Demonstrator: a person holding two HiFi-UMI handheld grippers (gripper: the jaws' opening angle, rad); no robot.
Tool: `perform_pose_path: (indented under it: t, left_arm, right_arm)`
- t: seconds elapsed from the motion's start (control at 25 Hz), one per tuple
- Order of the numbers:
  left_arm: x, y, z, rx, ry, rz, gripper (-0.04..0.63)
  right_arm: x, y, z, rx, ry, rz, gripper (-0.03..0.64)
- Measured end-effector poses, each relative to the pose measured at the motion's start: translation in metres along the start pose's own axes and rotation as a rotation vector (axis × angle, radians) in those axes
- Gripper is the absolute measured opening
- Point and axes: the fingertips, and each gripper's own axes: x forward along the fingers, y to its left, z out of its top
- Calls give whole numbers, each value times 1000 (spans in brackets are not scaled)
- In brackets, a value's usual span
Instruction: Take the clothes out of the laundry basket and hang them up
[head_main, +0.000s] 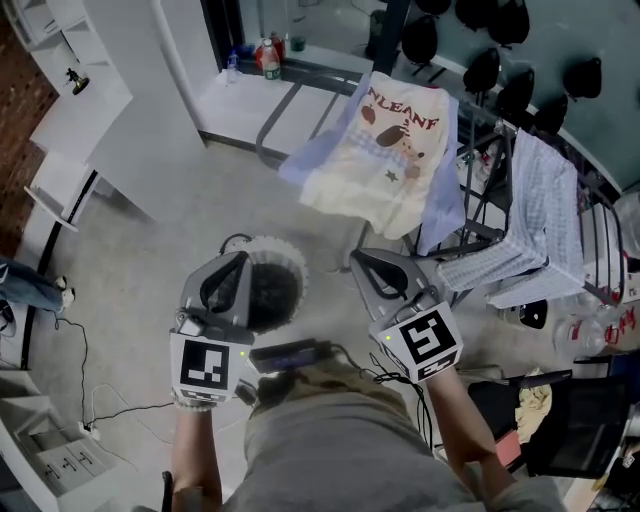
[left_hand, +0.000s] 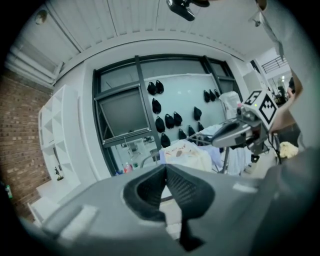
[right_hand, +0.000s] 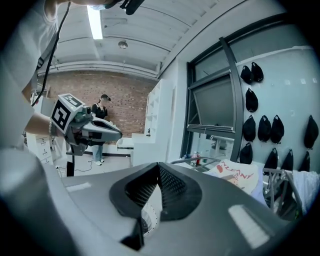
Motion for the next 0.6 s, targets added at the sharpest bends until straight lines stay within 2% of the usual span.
perform_pose_path:
  t: [0.6]
  left_arm:
    - [8, 1, -7, -30, -12, -46, -8]
  right_arm:
    - [4, 5, -5, 8, 22, -42, 5]
